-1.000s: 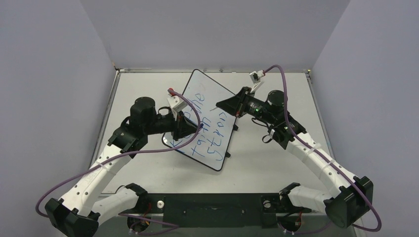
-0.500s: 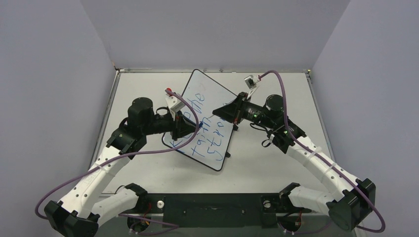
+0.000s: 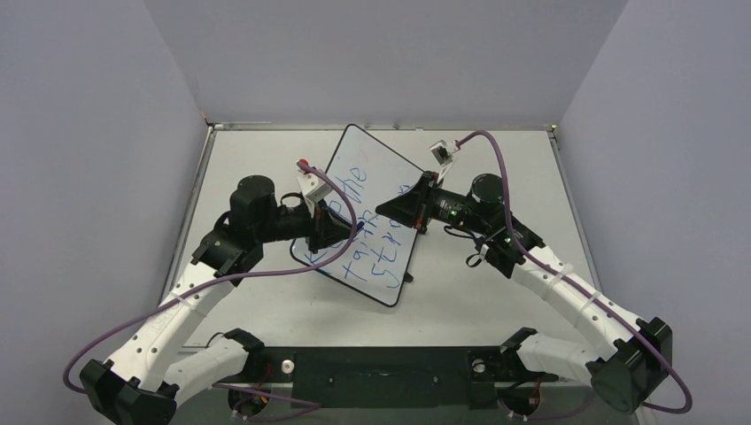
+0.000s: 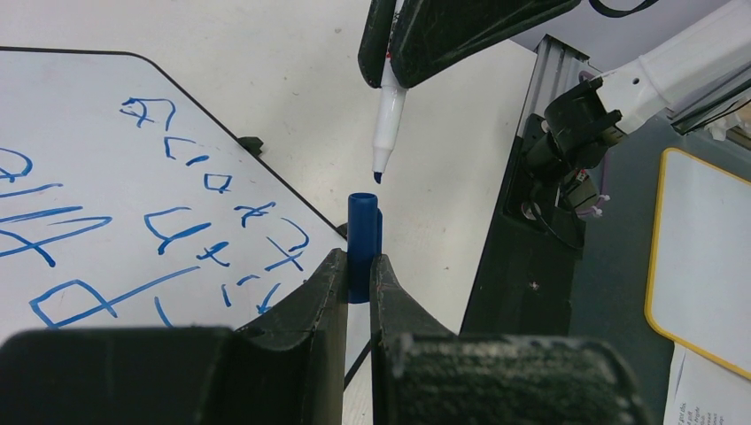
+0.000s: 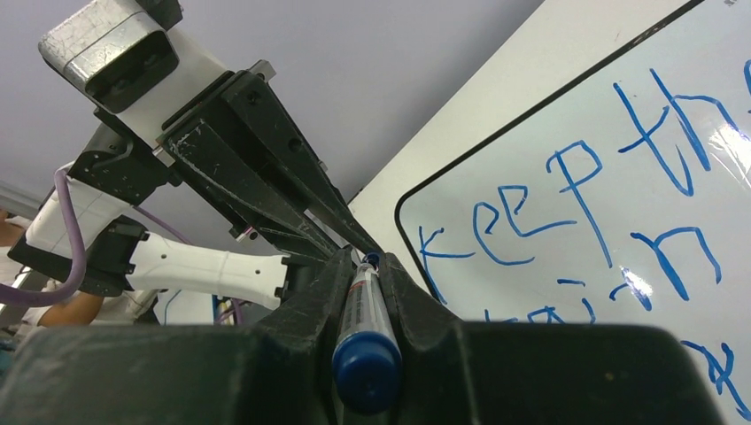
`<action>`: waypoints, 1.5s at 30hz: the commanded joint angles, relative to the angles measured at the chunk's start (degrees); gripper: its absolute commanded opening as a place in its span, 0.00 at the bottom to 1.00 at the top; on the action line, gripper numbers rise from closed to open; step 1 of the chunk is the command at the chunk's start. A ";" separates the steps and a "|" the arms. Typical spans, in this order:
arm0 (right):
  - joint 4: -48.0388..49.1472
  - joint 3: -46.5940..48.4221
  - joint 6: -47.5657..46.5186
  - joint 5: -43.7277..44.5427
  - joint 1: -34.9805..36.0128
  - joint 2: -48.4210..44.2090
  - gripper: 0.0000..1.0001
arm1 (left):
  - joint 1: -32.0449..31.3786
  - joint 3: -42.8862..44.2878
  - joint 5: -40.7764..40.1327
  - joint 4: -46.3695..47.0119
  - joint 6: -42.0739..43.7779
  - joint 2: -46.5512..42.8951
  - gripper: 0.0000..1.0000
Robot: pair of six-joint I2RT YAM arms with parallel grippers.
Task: Write a sentence on the whiteboard
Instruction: Insert the whiteboard marker without the cap into the pen cap.
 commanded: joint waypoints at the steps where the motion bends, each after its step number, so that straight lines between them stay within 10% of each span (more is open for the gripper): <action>1: 4.71 -0.43 0.21 -0.87 0.76 -0.28 0.00 | 0.33 -0.03 1.35 3.18 -0.03 -0.80 0.00; 45: 3.15 0.23 -0.76 -0.08 2.39 1.67 0.00 | 0.34 -0.58 1.68 3.55 0.05 -2.13 0.00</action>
